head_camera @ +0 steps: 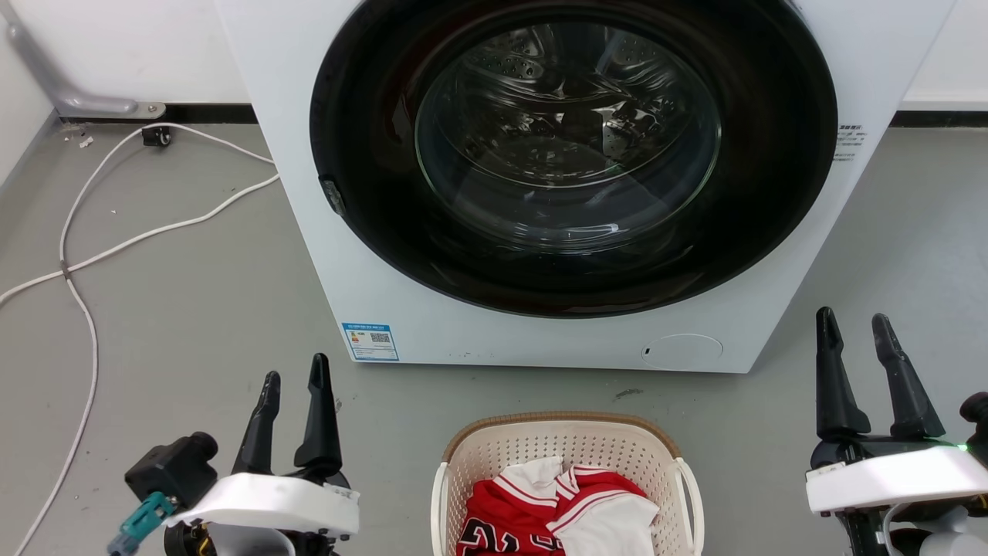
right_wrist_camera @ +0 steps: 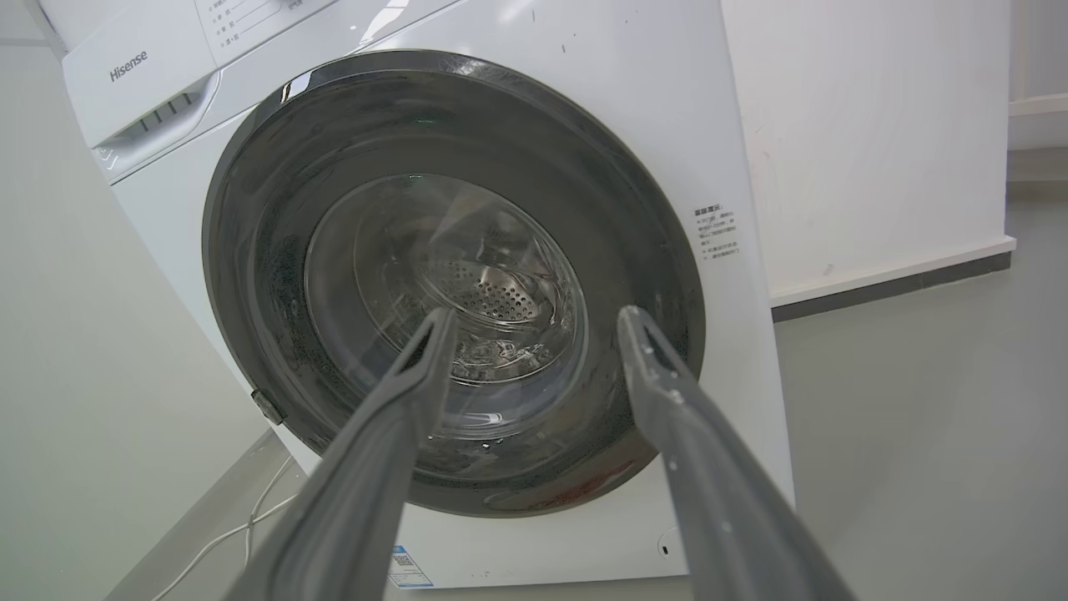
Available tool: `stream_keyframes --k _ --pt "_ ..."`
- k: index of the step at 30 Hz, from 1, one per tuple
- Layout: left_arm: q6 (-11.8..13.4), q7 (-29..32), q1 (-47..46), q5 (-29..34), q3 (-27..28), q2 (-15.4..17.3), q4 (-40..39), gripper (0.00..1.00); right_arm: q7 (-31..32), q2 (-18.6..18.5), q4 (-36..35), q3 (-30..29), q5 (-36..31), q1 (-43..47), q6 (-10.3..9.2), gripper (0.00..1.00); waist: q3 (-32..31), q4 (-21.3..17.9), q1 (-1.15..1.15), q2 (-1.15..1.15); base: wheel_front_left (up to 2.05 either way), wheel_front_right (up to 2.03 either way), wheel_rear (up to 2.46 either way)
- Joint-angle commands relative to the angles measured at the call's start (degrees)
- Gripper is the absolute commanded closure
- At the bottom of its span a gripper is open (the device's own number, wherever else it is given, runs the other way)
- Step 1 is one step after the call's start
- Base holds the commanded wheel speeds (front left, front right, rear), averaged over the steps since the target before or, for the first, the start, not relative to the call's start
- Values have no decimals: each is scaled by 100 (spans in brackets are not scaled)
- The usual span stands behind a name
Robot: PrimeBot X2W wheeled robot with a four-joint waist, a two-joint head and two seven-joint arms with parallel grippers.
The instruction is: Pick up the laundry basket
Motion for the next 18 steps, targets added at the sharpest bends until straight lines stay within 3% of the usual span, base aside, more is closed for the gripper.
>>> stream_keyframes --k 1,8,18 --pt "25 -51 -24 160 -37 17 -95 0 -50 -23 -95 0 -134 -13 0 0 2 0 0 0 0 0 0" --pt "70 -154 -27 907 -356 17 -205 0 -158 -25 -99 -6 -638 42 0 0 25 -5 0 0 0 0 0" --pt "344 -290 9 1648 -815 185 -254 0 -292 -26 -53 2 -1196 145 0 0 24 -11 0 0 0 0 0"
